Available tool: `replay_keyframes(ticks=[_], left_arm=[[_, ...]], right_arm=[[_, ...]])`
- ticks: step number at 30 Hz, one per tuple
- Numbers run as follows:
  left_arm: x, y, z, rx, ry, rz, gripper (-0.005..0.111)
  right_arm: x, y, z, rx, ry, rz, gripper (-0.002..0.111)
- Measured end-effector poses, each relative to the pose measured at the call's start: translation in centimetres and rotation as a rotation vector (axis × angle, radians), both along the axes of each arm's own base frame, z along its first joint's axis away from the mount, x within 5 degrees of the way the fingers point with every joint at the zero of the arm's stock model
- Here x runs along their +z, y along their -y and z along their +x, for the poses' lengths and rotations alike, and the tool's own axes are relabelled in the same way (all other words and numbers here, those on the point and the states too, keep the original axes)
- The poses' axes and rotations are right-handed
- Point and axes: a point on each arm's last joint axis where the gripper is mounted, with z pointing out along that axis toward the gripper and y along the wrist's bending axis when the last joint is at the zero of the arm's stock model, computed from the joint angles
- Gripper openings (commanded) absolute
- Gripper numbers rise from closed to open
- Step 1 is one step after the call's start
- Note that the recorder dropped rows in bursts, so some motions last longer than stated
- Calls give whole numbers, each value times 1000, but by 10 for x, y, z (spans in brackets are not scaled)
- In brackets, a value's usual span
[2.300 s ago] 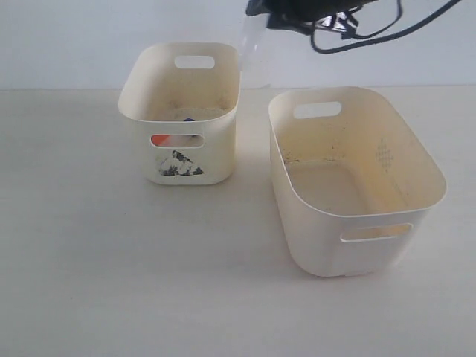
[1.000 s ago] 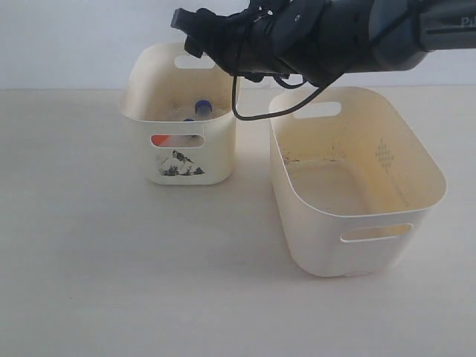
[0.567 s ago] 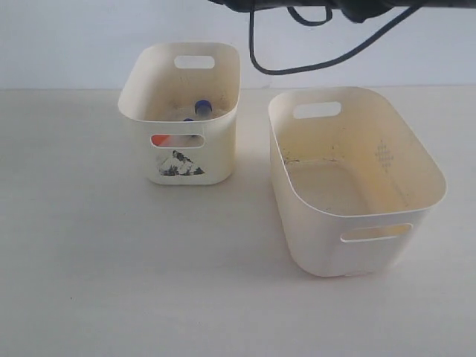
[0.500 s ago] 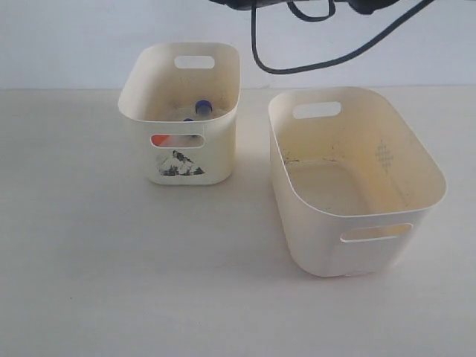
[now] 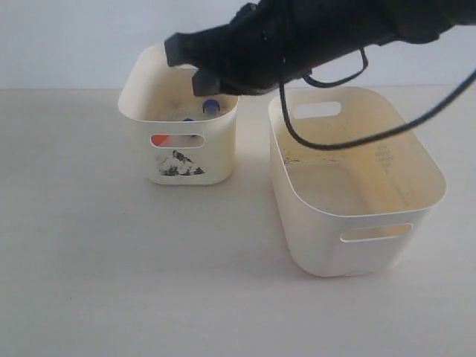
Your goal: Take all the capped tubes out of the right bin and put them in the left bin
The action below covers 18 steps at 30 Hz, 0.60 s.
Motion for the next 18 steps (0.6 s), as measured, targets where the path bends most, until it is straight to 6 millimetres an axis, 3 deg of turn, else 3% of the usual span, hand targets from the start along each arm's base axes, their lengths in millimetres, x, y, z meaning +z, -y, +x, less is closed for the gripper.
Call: replay_keyframes(ticks=[6, 18], left_arm=[[0, 0, 0, 0, 0, 0, 4], [0, 0, 0, 0, 0, 0, 4]], right_arm=[[-10, 5, -22, 79, -92, -37, 0], [-11, 5, -23, 92, -102, -40, 0]])
